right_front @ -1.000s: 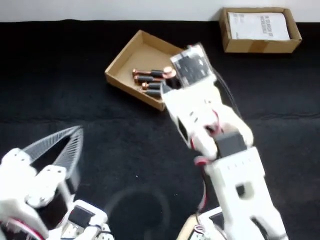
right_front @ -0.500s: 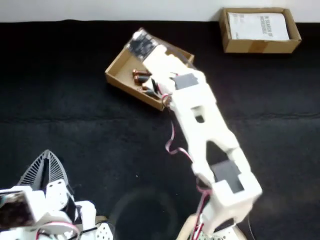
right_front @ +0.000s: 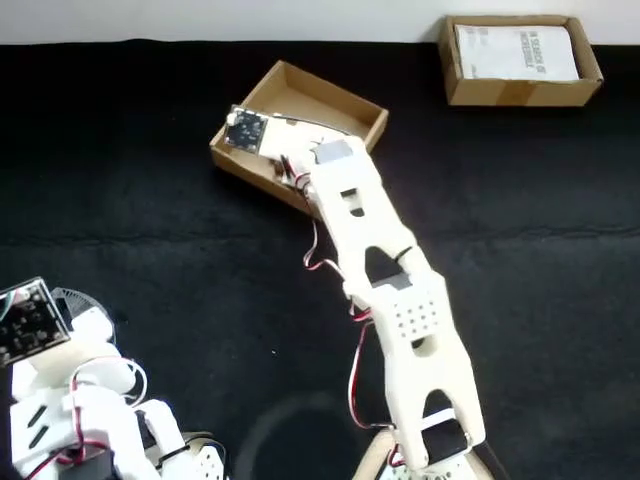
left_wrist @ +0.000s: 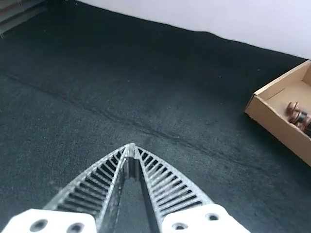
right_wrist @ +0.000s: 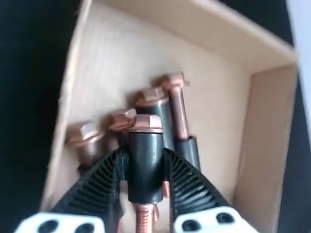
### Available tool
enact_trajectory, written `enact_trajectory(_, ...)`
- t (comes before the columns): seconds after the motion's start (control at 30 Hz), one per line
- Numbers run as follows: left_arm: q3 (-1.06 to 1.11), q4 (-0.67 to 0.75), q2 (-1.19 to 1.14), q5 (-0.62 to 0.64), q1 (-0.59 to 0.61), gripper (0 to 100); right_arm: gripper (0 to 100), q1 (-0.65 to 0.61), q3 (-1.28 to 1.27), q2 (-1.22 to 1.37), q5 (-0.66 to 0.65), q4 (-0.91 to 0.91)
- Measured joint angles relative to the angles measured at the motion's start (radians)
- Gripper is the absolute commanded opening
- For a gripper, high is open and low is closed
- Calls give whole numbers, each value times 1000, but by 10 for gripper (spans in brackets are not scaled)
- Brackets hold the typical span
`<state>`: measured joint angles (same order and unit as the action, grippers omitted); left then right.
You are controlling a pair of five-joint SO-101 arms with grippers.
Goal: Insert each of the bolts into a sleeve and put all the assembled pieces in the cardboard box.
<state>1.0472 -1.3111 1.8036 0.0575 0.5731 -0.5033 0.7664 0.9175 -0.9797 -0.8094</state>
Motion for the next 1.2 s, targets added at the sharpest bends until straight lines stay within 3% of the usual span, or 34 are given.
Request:
enact_trajectory(0.13, 58, 6, 0, 0, 2, 8, 36, -25, 127, 35, 12, -121)
enact_trajectory(0.3, 124, 6, -2, 0, 2, 8, 216, -80, 344, 35, 72, -525)
enact_trajectory(0.47, 181, 6, -2, 0, 2, 9, 241, -149, 592, 31, 114, -891)
enact_trajectory(0.6, 216, 6, -5, 0, -23, 8, 209, -141, 795, 31, 281, -939)
enact_trajectory(0.83, 210, 8, -5, 0, -140, 8, 22, -120, 875, -124, 528, -944)
enact_trajectory(1.2, 49, 8, 0, 0, -293, 8, 8, -89, 890, -545, 601, -944)
